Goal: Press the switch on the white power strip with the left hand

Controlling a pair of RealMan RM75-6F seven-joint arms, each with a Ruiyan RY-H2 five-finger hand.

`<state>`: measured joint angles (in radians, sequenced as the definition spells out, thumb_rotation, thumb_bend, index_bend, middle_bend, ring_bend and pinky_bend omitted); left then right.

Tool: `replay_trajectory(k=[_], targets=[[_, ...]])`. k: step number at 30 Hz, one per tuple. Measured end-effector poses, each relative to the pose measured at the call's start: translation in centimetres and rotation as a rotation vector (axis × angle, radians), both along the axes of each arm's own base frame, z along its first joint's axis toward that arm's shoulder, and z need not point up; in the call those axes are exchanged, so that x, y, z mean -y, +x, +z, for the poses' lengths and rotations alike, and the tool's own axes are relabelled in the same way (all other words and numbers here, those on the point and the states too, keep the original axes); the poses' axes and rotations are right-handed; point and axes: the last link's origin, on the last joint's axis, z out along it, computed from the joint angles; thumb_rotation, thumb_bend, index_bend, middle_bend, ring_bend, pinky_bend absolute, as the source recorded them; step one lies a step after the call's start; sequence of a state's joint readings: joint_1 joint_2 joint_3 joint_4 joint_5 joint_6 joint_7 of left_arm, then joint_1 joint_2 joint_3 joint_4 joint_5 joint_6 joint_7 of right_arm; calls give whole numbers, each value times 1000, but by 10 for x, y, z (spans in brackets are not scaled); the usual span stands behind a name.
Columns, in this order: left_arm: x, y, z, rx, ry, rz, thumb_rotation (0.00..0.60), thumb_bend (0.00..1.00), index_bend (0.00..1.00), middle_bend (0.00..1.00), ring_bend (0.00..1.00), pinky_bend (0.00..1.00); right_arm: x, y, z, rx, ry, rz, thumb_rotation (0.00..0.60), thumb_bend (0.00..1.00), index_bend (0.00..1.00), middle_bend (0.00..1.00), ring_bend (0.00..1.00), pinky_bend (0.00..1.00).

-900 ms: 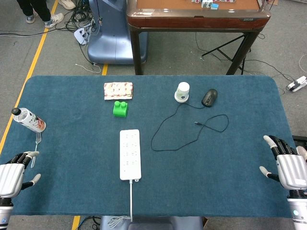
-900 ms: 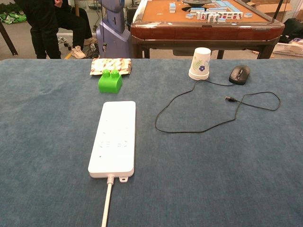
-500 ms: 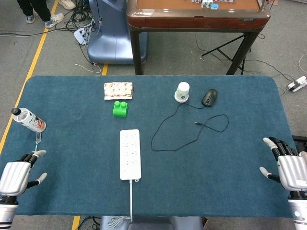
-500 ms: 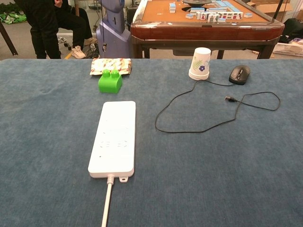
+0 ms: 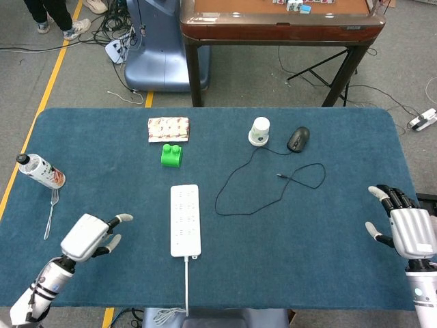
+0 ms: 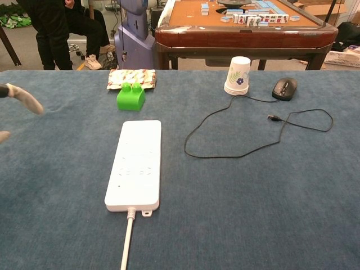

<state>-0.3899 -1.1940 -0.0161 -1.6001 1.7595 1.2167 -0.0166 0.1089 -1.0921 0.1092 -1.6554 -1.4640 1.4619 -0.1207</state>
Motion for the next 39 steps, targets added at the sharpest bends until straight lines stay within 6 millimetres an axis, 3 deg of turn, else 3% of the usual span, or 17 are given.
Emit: replay_trajectory(k=[8,16,29,39], targets=[[-15,39,-38,-38,-184,-138,600,672,315,1000,998,1000,6,-8,2,-5,-4,-38,600,220,218,205,193,375],[-21,70,-66,-118,-291,-239,600,718,307,1000,1000,1000,9,-13,3,-2,-3,-51,600,223,222,208,196,375],[-25,82,-85,-218,-324,-232,600,730,297,1000,1000,1000,8,-21,4,11,1,-64,600,225,222,208,196,375],[-20,77,-89,-245,-330,-216,600,730,297,1000,1000,1000,5,-21,2,16,3,-63,600,226,222,208,196,375]])
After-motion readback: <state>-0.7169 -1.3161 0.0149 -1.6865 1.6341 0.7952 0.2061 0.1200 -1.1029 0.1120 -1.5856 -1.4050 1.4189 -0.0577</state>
